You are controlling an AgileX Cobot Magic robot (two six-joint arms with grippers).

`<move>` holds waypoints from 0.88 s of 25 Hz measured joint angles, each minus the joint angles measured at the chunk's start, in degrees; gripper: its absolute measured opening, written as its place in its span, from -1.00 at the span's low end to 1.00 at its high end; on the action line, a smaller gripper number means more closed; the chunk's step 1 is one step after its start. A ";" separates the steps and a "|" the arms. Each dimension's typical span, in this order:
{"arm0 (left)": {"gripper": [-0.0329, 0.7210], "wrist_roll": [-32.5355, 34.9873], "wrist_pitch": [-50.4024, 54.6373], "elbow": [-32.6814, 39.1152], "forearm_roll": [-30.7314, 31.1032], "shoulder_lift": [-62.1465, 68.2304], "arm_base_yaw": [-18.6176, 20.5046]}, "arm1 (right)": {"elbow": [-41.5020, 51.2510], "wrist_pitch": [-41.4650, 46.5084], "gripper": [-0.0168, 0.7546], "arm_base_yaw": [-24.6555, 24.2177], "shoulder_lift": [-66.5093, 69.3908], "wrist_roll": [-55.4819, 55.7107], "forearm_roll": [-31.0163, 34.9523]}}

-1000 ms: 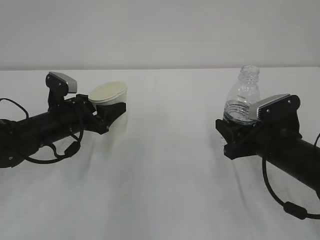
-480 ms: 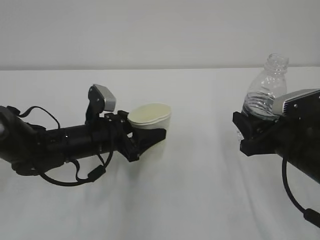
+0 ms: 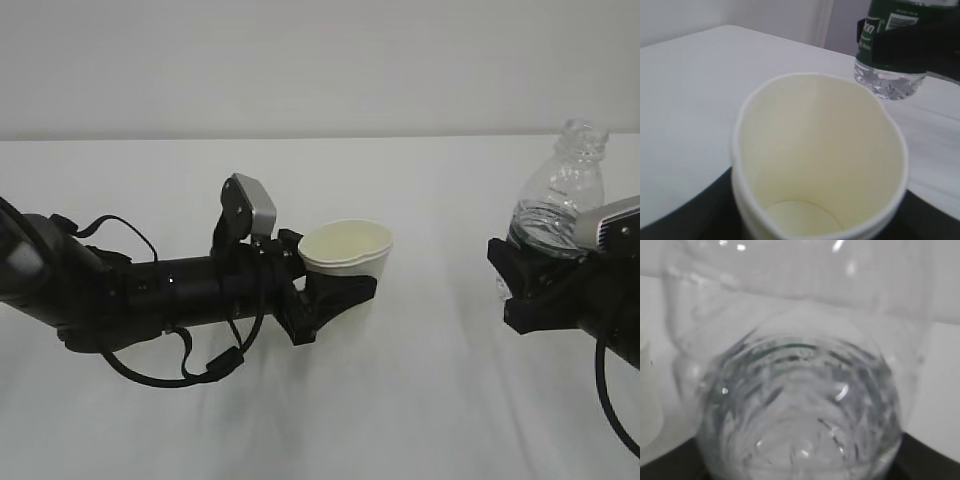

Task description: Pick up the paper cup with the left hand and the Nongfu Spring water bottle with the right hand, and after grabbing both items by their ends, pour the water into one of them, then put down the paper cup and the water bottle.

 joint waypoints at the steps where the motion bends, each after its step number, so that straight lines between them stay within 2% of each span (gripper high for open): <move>1: 0.31 0.00 0.00 -0.12 0.39 0.00 -0.40 | 0.38 0.00 0.15 0.00 -0.79 -0.11 0.26; 6: 0.31 0.00 0.00 -0.20 1.41 0.00 -2.38 | 2.40 0.46 0.15 0.00 -5.19 -0.43 0.62; 11: 0.31 0.00 0.00 -0.20 2.35 0.00 -4.17 | 3.00 4.84 0.15 0.00 -9.11 -1.43 0.74; 22: 0.31 -3.40 1.29 -3.46 5.96 0.00 -4.60 | 3.02 14.00 0.15 0.00 -12.31 -6.91 6.73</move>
